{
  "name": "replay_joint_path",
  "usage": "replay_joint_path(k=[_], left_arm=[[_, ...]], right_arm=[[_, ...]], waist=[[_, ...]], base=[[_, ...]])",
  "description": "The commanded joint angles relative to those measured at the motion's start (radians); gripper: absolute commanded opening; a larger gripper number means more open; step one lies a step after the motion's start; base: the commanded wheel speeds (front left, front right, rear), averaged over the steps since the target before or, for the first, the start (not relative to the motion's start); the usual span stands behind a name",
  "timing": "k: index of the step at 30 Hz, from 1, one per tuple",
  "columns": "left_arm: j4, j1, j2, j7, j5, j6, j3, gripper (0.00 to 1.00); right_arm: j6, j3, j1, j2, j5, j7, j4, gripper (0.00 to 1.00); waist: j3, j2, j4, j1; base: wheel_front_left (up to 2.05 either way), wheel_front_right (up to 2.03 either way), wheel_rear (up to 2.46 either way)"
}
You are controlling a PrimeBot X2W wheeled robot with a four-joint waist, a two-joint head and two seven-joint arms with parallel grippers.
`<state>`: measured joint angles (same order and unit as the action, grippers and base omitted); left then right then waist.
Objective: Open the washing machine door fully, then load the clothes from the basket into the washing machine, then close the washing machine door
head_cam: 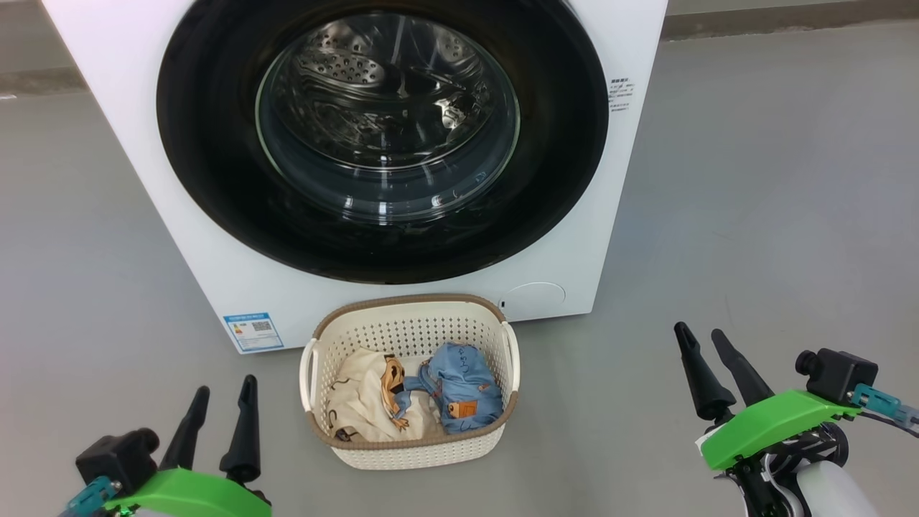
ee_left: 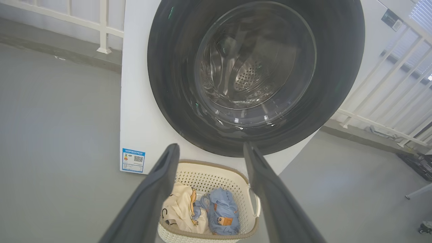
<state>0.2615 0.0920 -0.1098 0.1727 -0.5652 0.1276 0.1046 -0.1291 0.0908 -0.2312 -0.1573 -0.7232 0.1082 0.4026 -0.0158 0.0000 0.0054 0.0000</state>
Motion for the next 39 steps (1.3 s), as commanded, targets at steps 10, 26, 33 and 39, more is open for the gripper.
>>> replay_joint_path(k=[10,26,33,39], left_arm=[[-0.01,0.063,-0.012,0.038,0.161,-0.004,-0.035,1.0],[0.023,0.073,-0.009,0.089,0.401,-0.043,-0.055,1.0],[0.063,0.079,-0.005,0.089,0.4,-0.073,-0.074,1.0],[0.088,0.085,-0.003,0.089,0.399,-0.094,-0.084,1.0]], right_arm=[[-0.001,0.029,-0.065,-0.009,0.135,-0.009,-0.012,1.0],[-0.002,0.02,-0.083,-0.005,0.353,-0.006,0.004,1.0],[-0.002,-0.008,-0.079,0.01,0.384,-0.017,0.006,1.0],[-0.002,-0.028,-0.077,0.019,0.404,-0.018,0.003,1.0]], waist=[[-0.004,0.0,0.003,0.0],[-0.012,0.0,0.002,0.0],[-0.01,0.0,-0.001,0.0],[-0.01,0.0,-0.002,0.0]], base=[[0.0,0.0,0.0],[0.0,0.0,0.0],[0.0,0.0,0.0],[0.0,0.0,0.0]])
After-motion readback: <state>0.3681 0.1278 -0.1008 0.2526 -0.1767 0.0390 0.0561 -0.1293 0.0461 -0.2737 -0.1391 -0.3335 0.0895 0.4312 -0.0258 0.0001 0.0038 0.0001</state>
